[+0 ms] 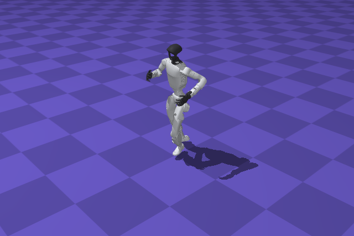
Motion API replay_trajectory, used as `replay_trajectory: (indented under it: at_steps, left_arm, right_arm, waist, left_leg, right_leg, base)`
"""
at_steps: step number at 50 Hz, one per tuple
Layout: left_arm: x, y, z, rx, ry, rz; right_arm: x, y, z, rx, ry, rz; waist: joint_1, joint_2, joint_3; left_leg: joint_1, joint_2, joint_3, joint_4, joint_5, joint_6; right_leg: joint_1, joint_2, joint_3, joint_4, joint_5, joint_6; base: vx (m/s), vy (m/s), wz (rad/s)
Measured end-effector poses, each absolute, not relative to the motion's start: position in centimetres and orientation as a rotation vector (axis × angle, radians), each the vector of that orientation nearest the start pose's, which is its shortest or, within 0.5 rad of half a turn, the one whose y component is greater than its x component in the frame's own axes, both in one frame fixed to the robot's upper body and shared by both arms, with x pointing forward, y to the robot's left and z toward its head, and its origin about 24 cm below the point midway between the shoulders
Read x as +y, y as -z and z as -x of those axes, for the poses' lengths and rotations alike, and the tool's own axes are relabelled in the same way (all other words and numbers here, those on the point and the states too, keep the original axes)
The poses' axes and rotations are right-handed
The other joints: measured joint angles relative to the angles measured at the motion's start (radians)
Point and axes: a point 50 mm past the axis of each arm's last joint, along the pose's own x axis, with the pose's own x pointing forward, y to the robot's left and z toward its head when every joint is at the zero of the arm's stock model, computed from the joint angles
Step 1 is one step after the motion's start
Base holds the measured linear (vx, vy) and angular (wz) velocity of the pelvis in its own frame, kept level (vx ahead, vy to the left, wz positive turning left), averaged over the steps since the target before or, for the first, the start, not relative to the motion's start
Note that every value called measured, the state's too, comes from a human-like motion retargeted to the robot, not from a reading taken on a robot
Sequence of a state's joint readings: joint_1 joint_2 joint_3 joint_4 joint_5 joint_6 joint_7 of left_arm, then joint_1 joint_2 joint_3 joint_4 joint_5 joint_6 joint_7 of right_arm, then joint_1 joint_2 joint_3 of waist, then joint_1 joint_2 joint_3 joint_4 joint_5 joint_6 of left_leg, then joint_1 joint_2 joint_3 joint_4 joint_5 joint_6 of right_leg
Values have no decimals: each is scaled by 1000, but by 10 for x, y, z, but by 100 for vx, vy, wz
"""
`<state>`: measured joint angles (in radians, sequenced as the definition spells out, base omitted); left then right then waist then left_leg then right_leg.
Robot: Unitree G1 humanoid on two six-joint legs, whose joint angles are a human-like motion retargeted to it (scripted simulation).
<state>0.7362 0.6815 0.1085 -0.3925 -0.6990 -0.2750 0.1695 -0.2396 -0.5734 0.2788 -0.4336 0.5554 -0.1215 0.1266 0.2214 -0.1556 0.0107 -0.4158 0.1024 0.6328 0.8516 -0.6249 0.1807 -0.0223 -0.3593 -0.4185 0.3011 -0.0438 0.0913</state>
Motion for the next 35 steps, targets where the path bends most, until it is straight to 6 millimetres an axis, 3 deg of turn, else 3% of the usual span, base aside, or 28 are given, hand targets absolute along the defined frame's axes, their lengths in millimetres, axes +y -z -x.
replay_trajectory:
  at_steps: [3,5,8,10,12,13,15,17,18,20,22,23,24,25,27,28,30,32,35]
  left_arm:
    - [281,-78,-108,40,-247,82]
    - [279,-87,-118,-31,-238,77]
    - [270,-101,-150,-158,-189,27]
    - [259,-110,-175,-240,-154,5]
    - [243,-118,-206,-330,-148,71]
    - [231,-122,-222,-366,-158,212]
    - [221,-135,-255,-458,-341,110]
    - [187,-169,-280,-573,-250,200]
    - [165,-194,-285,-654,-52,221]
    - [151,-245,-278,-869,-35,282]
    - [133,-288,-254,-1060,172,390]
    - [130,-307,-239,-1126,294,565]
    - [136,-320,-232,-1235,199,419]
    - [146,-332,-230,-1373,-30,125]
    - [136,-344,-211,-1463,182,134]
    - [138,-347,-208,-1502,146,99]
    - [143,-349,-200,-1483,232,429]
    - [150,-344,-202,-1488,212,336]
    - [173,-315,-212,-1375,90,309]
  right_arm:
    - [-107,-197,-220,-592,-832,-226]
    - [-98,-196,-214,-591,-900,-281]
    - [-102,-178,-222,-550,-804,-104]
    - [-111,-155,-231,-483,-675,65]
    - [-118,-123,-244,-386,-544,218]
    - [-121,-103,-249,-321,-481,281]
    - [-138,-64,-254,-194,-358,452]
    - [-157,-39,-249,-78,-299,485]
    - [-167,-35,-243,-48,-293,445]
    - [-187,-38,-223,-33,-240,364]
    - [-204,-41,-201,-9,-223,330]
    - [-213,-43,-192,8,-197,315]
    - [-225,-44,-178,39,-185,317]
    - [-238,-45,-163,76,-184,329]
    - [-251,-38,-143,164,-176,308]
    - [-257,-35,-132,207,-172,321]
    - [-264,-26,-118,285,-147,328]
    - [-263,-17,-111,336,-155,309]
    - [-255,-4,-130,353,-188,263]
  waist:
    - [-70,-7,-3]
    - [-101,7,34]
    - [-111,75,101]
    - [-111,128,120]
    - [-100,134,123]
    - [-102,120,128]
    - [-136,102,155]
    - [-211,100,193]
    - [-261,116,213]
    - [-358,192,244]
    - [-453,274,244]
    - [-490,312,247]
    - [-533,346,234]
    - [-579,379,214]
    - [-628,425,197]
    - [-650,441,183]
    - [-674,432,157]
    - [-676,369,142]
    - [-667,246,175]
  left_leg:
    - [133,-43,210,-322,168,-82]
    - [215,-70,298,-509,247,-128]
    - [280,-47,300,-633,322,-155]
    - [285,-17,225,-635,238,-141]
    - [258,-41,90,-635,46,-110]
    - [233,-55,19,-589,-57,-60]
    - [145,-65,-95,-395,-225,26]
    - [117,-118,-210,-343,-248,65]
    - [120,-136,-270,-332,-248,46]
    - [164,-113,-381,-318,-248,-28]
    - [247,-82,-466,-406,-149,-77]
    - [306,-68,-500,-496,-57,-89]
    - [342,-54,-531,-544,45,-115]
    - [366,-38,-561,-572,151,-147]
    - [434,-3,-592,-675,389,-215]
    - [463,7,-593,-713,492,-250]
    - [524,-9,-579,-753,588,-260]
    - [582,-57,-550,-681,535,-239]
    - [565,-137,-532,-263,352,-162]
  right_leg:
    - [142,135,104,-130,155,33]
    - [183,241,234,-98,140,40]
    - [167,323,196,165,39,9]
    - [108,282,64,432,-64,-43]
    - [-27,182,39,753,-192,-79]
    - [-102,149,82,894,-247,-90]
    - [-251,151,218,1120,-331,-87]
    - [-376,189,335,1240,-361,-52]
    - [-418,200,368,1272,-374,-37]
    - [-461,227,373,1273,-398,-27]
    - [-500,238,332,1184,-422,-56]
    - [-516,252,311,1109,-432,-77]
    - [-529,262,286,1025,-427,-81]
    - [-539,271,258,937,-414,-77]
    - [-522,319,211,681,-335,-61]
    - [-502,330,182,540,-287,-44]
    - [-452,326,142,273,-218,20]
    - [-387,306,157,63,-210,75]
    - [-275,258,227,-89,-182,125]
  base:
    - [54,9,346]
    - [47,1,323]
    - [41,3,280]
    - [33,4,242]
    - [24,1,209]
    - [23,-5,236]
    - [27,-9,298]
    - [35,0,371]
    - [49,11,372]
    - [66,18,323]
    - [81,21,251]
    - [88,19,226]
    - [95,15,231]
    - [100,10,226]
    - [101,5,203]
    - [104,0,194]
    - [107,-6,186]
    - [108,-15,152]
    - [103,-22,88]
